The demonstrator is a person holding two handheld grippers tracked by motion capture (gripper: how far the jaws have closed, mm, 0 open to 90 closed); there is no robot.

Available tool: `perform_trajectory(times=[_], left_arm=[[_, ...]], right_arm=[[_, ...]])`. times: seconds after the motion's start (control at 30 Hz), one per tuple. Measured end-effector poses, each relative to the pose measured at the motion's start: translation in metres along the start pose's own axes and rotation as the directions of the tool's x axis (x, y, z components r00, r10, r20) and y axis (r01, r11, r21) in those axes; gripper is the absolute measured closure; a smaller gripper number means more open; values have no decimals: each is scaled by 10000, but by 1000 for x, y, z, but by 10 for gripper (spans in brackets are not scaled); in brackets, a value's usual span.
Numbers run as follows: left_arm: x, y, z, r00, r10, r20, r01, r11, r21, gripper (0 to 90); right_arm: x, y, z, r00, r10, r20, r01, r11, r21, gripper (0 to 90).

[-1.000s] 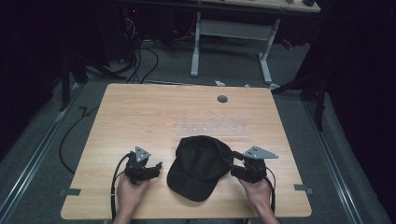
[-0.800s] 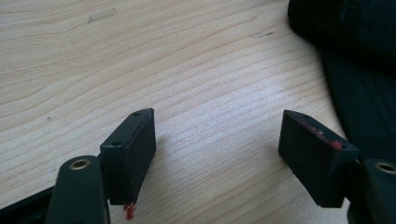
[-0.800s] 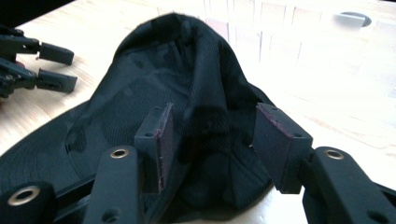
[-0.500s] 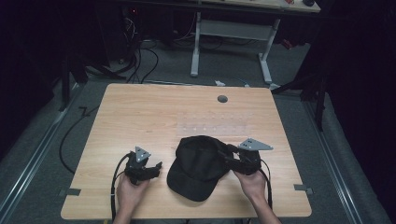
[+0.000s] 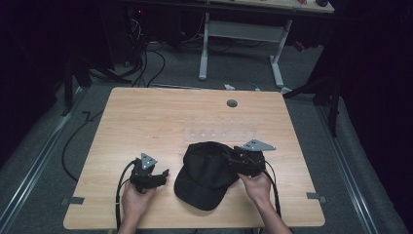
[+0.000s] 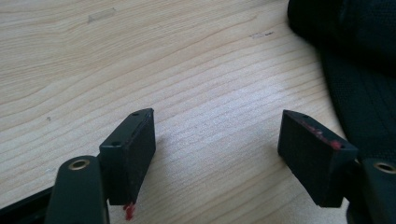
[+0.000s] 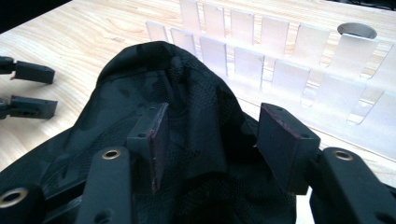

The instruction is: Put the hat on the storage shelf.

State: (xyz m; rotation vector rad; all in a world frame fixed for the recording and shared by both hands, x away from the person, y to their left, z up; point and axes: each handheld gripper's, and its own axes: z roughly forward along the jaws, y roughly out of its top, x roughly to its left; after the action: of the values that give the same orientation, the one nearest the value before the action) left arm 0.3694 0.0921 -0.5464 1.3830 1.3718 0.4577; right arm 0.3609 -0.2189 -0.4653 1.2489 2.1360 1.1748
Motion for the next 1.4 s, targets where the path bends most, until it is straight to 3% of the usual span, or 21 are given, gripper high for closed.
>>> perform_trajectory(times=[0.63,0.83,0.87,1.07,1.4], left_arm=[[0,0,0,10000,2,-1,-2,10000,-5,277],[0,0,0,10000,1,-1,-1,10000,-6,277],[0,0,0,10000,4,-1,-4,10000,-4,277],[0,0,0,10000,4,-1,-4,10000,-6,277],[0,0,0,10000,7,-1,-7,10000,-3,277]], right_arm=[[-5,2,20,9995,300,76,-304,9981,537,477],[-5,2,21,9998,132,121,-140,9974,709,577],[-3,2,21,9996,-164,213,148,9973,718,621],[-1,0,23,9987,-502,108,493,9962,721,733],[-1,0,22,9989,-426,-205,440,9963,732,826]])
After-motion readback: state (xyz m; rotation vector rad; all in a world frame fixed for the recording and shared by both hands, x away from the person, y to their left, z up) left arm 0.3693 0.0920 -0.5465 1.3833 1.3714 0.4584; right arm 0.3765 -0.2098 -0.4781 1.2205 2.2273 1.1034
